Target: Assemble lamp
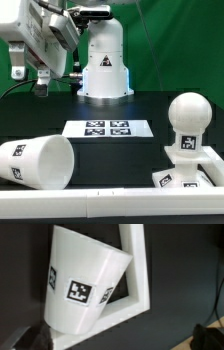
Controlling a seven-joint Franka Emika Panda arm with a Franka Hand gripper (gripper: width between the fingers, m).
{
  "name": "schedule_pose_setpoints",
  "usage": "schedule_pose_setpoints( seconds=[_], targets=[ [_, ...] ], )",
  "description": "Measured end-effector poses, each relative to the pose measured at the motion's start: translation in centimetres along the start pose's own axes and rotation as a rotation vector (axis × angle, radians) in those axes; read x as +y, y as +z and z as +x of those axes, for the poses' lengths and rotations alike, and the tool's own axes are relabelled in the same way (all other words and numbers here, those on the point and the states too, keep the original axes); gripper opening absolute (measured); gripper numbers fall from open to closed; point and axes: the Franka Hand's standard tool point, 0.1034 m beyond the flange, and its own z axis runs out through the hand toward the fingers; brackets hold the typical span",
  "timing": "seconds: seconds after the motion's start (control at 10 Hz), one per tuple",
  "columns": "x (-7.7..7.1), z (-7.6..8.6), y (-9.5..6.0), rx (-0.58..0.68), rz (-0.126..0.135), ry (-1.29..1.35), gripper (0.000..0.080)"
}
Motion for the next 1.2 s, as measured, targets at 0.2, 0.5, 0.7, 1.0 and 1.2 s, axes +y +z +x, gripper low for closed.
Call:
schedule_pose_setpoints(
  seconds=[0.2,0.5,0.7,1.0,1.2],
  targets=[
    [1.0,0.2,0.8,-0.003,-0.026,0.068,0.0698],
    [1.0,0.2,0.9,-0.003,-0.028,0.055,0.0698],
    [0.9,0.2,0.8,-0.003,-0.024,0.057,0.0698],
    [-3.2,-1.2,-2.5,-0.018,0.078,0.078,0.0698],
    [-4.7,-2.9,-4.1,-0.05,0.111,0.087,0.0698]
  ],
)
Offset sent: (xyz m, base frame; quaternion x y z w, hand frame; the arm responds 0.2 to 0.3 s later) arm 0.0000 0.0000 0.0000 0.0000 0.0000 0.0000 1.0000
